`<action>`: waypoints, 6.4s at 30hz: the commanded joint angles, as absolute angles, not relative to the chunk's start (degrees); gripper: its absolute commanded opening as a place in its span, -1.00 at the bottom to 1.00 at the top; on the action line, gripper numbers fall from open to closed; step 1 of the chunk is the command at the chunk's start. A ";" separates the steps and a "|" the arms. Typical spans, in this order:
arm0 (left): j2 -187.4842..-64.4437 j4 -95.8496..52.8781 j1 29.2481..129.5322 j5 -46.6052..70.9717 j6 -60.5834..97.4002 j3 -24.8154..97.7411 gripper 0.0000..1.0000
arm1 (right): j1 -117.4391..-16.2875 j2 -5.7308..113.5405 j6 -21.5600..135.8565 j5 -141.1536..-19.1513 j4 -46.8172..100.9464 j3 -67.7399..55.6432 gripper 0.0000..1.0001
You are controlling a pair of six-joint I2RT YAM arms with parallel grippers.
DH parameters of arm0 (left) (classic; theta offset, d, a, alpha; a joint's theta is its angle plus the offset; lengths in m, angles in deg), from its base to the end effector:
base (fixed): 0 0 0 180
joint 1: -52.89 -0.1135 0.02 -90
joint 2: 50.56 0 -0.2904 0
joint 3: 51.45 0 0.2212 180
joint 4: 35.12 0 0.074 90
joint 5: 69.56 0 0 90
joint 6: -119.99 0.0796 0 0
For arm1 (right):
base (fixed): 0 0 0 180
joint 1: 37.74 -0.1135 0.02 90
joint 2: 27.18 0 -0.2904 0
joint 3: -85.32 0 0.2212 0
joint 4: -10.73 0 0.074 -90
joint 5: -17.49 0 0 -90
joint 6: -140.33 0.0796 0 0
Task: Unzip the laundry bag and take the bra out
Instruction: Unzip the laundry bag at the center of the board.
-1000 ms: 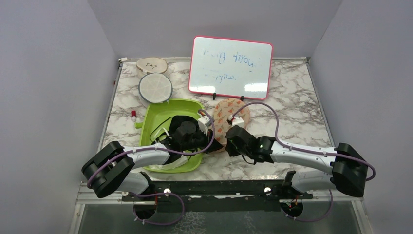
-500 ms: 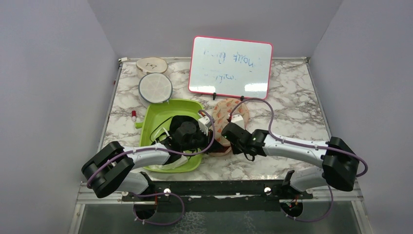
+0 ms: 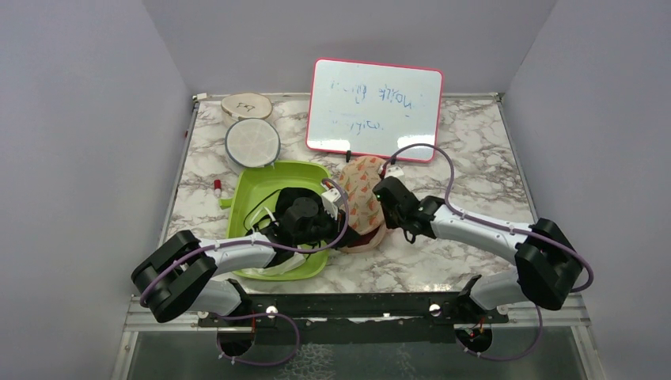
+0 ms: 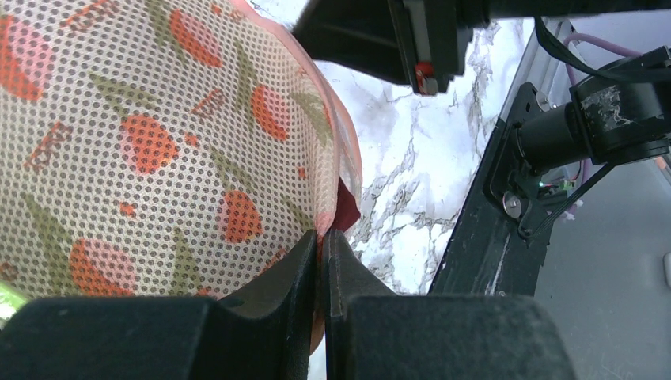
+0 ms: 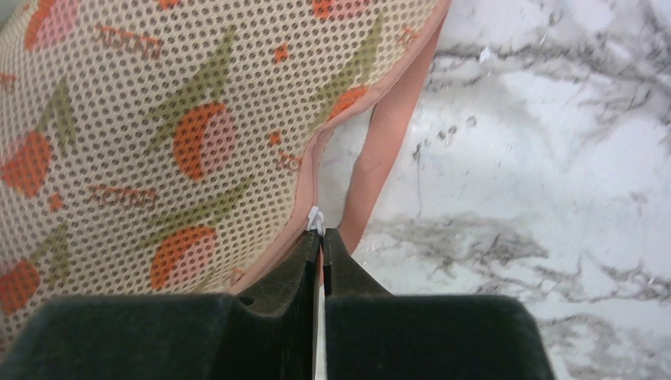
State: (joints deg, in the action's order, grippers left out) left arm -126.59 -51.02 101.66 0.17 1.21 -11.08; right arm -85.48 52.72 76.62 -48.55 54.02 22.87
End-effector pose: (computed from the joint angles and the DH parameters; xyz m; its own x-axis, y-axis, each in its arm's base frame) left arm 0.1569 -0.2209 0.2161 -0.6384 0.0432 -0.7685 0.6994 0.4494 -0.5558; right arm 0.1933 0.1646 0.2050 -0.7664 -0.2416 -0.5951 -0.2268 0.9687 -0.1012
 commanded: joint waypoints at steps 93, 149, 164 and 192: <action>-153.31 -39.20 119.34 44.93 19.81 12.48 -0.45 | -70.41 14.10 58.45 -59.40 52.24 23.72 0.12; -130.69 -44.19 115.99 28.94 13.62 -5.44 -1.00 | -57.59 67.89 73.52 -131.97 -8.80 42.97 -0.33; -130.82 -44.17 116.00 28.05 13.14 -5.54 -1.00 | -58.04 65.98 74.52 -129.15 -8.74 43.88 -0.46; -130.99 -43.81 115.94 25.03 14.56 -6.79 -1.00 | -56.48 57.61 100.03 -114.99 10.54 40.78 -0.99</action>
State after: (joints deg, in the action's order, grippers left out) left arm -131.26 -43.35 115.94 28.74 14.09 -5.73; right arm -57.48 58.69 90.71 -120.72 10.70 41.53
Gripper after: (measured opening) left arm 0.043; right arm 0.034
